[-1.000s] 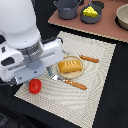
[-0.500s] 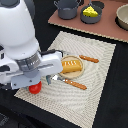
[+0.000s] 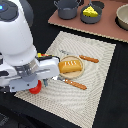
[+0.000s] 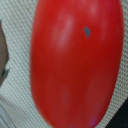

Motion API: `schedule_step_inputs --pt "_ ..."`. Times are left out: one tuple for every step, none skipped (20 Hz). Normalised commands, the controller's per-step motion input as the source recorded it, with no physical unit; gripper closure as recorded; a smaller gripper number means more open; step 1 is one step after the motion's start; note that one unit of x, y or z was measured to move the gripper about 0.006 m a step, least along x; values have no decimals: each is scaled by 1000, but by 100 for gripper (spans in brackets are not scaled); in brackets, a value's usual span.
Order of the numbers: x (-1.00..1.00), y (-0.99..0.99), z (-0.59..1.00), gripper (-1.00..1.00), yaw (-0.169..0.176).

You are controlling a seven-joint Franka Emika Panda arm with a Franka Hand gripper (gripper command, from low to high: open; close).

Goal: Interact with the objects in diverse but meaningful ways.

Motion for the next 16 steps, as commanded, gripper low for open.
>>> schedule_step_inputs --pt "0 -154 -100 -100 -30" --pt "0 -154 -91 100 -30" --pt "0 -149 -77 100 -29" --pt "0 -160 -69 100 -28" --pt "0 -157 -40 100 -27" --pt "0 -149 -20 100 -25" --pt "6 -149 -11 100 -26" --pt "3 -157 0 100 -26" --pt "3 -169 0 100 -24" --pt "3 -157 0 100 -24" --pt "0 -154 0 100 -23" --pt "0 -146 0 100 -23" --pt "0 -131 0 100 -23" --pt "26 -114 0 100 -20" --pt "26 -80 0 100 -20" --pt "37 -20 0 100 -15"
